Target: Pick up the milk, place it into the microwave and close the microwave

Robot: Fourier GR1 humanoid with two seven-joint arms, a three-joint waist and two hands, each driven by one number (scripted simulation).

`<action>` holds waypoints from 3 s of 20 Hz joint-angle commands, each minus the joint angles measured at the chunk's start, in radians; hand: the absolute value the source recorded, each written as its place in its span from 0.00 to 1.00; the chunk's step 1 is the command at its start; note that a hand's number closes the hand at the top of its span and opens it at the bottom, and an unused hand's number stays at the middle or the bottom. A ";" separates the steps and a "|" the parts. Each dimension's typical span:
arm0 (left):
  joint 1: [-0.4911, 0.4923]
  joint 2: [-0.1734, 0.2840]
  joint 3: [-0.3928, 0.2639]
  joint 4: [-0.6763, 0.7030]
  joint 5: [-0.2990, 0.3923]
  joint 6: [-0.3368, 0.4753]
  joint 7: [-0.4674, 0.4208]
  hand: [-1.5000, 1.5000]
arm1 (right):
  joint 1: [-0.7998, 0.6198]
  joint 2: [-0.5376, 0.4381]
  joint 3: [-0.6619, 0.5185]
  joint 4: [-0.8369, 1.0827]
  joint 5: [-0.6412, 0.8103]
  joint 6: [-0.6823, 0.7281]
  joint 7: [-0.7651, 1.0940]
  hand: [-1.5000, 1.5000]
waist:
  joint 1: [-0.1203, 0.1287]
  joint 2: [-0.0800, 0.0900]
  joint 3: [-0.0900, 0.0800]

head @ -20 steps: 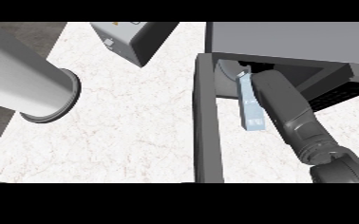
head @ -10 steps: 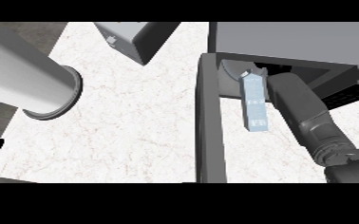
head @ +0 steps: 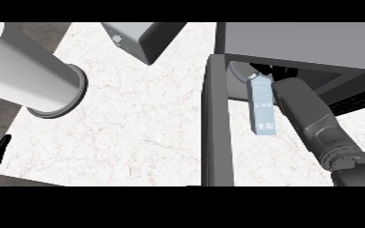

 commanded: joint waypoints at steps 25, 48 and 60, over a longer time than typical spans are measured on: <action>-0.050 -0.009 -0.009 0.095 -0.060 0.002 -0.057 0.00 | -0.056 0.086 0.029 -0.016 0.046 -0.034 0.039 0.00 | -0.015 -0.014 -0.002; 0.114 -0.107 -0.082 -0.098 -0.137 -0.004 -0.071 0.00 | 0.125 0.136 -0.094 -0.114 -0.075 0.327 -0.178 0.00 | -0.094 -0.051 -0.003; 0.147 -0.109 -0.217 -0.099 -0.116 -0.108 -0.036 0.00 | 0.368 0.230 -0.067 -0.252 -0.127 0.637 -0.296 0.00 | -0.143 -0.069 -0.005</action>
